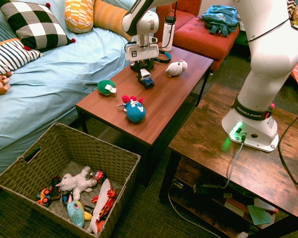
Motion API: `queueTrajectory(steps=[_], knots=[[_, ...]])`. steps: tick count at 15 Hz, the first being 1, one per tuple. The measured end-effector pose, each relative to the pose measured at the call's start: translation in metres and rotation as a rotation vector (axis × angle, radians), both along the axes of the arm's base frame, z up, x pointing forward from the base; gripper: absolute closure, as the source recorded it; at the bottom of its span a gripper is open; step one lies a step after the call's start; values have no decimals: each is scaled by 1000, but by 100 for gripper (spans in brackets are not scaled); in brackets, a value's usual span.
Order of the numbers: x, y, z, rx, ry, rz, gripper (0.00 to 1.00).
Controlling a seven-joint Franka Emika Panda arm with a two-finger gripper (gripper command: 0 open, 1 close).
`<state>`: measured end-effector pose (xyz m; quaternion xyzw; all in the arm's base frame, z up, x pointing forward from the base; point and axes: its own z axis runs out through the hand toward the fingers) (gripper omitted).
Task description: Put the toy car in the basket
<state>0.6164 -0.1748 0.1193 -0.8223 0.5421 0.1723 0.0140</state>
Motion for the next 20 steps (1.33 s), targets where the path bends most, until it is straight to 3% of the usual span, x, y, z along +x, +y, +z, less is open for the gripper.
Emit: queueTrajectory(steps=[3,7,10,14,17,18,19,20], knots=[[-3,-4,31,-1,-34,4,100],[-20,40,123,-38,-131,62,100],[-42,164,172,-138,-153,162,100],[-104,364,208,-249,-165,253,100],[-137,517,190,-304,-137,311,100],[-136,542,172,-316,-119,328,100],[-125,551,149,-328,-95,336,0],[-110,554,128,-320,-72,348,0]])
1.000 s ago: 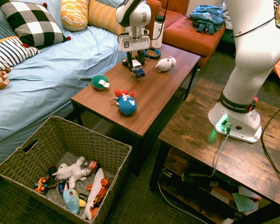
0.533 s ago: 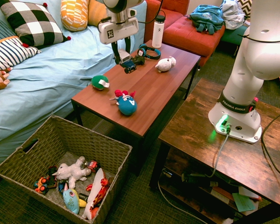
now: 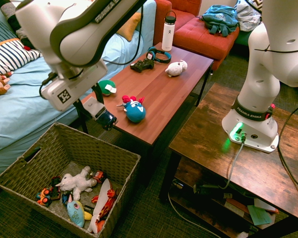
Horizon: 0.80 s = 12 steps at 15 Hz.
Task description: Put the toy car in the basket
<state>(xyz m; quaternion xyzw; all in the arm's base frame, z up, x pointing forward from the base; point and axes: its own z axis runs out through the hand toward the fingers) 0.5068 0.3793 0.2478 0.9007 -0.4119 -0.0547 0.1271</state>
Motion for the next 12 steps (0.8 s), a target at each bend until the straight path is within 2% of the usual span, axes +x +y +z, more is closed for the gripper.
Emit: queueTrajectory(steps=[2,5,9,12], knots=[[25,9,-21,43,31,40,0],[32,27,-19,71,56,71,0],[46,19,-10,82,42,50,0],[68,-32,20,104,0,3,0]])
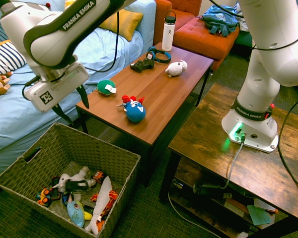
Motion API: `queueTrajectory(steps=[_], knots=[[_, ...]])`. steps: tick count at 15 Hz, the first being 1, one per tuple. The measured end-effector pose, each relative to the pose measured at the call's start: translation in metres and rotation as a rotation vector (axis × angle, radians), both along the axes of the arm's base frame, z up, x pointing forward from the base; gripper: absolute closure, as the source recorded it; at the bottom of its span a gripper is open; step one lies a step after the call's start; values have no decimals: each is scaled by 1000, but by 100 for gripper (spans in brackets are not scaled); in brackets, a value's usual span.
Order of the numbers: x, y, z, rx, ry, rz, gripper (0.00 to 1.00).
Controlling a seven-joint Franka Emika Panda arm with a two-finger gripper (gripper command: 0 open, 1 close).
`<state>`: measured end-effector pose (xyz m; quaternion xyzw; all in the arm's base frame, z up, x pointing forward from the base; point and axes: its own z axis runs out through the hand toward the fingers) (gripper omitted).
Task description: Put the toy car in the basket
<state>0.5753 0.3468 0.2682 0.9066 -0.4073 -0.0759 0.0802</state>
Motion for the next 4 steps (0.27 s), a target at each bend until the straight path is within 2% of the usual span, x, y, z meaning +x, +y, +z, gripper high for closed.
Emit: queueTrajectory(steps=[4], knots=[[30,-157,83,135,-87,-92,0]])
